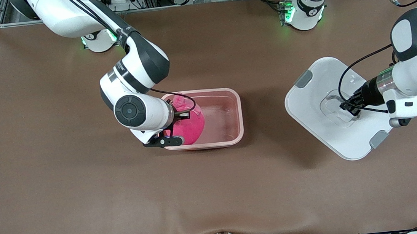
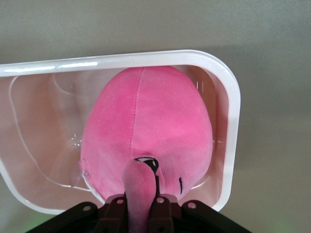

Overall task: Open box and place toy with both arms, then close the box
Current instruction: 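Lower the pink plush into the open pink box with the right gripper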

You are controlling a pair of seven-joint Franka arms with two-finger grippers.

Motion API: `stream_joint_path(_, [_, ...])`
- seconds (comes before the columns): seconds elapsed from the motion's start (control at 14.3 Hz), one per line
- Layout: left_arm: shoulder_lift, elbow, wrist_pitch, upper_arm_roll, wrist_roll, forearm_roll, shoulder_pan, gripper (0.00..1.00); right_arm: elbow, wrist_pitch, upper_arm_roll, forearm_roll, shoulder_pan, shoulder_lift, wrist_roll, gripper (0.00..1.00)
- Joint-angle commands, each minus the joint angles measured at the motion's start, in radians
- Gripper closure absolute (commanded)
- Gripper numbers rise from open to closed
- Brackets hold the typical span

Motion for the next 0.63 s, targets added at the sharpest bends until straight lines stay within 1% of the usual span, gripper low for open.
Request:
stream_joint_path(0.0, [-0.016, -0.012, -0.012, -0.010, 0.047, -0.023, 0.035, 1.00, 0.001, 0.010, -0.008, -0.024, 0.012, -0.004, 0.016, 1.00])
stream_joint_path(0.21, [-0.015, -0.012, -0.012, -0.010, 0.049, -0.025, 0.041, 1.00, 0.001, 0.022, -0.009, -0.029, 0.012, 0.010, 0.013, 1.00])
stream_joint_path(0.35, [-0.015, -0.012, -0.012, -0.010, 0.052, -0.025, 0.043, 1.00, -0.022, 0.056, -0.009, -0.054, 0.015, 0.015, 0.017, 1.00])
stream_joint_path(0.56, [-0.015, -0.013, -0.012, -0.010, 0.053, -0.025, 0.050, 1.00, -0.036, 0.086, -0.009, -0.068, 0.014, 0.031, 0.019, 1.00])
